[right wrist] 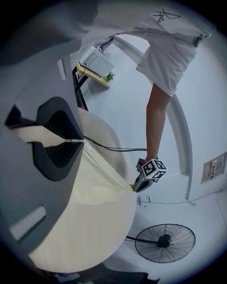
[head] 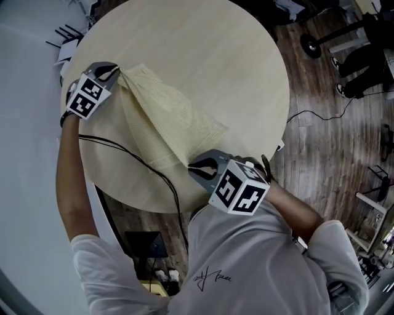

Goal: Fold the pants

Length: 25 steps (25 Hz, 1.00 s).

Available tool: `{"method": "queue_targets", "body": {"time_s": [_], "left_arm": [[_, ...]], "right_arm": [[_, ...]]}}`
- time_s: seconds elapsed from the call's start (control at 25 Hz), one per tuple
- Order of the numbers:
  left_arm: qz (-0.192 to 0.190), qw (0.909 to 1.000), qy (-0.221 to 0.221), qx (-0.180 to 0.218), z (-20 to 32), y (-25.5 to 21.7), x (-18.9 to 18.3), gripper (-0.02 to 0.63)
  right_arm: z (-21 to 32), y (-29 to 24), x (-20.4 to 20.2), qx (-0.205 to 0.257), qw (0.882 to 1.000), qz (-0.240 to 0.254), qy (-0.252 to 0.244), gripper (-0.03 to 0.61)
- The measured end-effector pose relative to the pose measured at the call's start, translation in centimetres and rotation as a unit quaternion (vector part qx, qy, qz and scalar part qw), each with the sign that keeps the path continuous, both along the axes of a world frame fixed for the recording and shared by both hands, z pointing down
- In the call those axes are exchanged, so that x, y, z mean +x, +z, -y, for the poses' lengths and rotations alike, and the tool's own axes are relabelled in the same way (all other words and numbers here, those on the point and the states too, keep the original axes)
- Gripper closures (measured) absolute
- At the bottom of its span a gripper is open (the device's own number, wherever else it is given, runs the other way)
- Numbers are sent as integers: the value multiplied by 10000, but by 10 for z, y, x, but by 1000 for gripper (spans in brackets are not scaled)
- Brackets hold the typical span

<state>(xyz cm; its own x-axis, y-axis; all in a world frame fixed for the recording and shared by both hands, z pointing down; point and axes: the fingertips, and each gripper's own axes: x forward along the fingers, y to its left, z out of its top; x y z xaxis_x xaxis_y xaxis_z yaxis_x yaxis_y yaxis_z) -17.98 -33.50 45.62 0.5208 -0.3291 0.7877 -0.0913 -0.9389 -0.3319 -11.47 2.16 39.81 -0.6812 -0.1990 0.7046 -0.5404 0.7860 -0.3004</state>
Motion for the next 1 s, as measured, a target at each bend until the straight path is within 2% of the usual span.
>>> {"method": "queue_targets", "body": {"time_s": [0.52, 1.0], "left_arm": [[49, 9999, 30, 94, 15, 32, -33, 525], [46, 9999, -115, 2, 12, 53, -57, 525]], "right_arm": [[10, 31, -85, -360, 9975, 195, -577, 566], [6, 68, -139, -683, 9933, 146, -917, 566]]}}
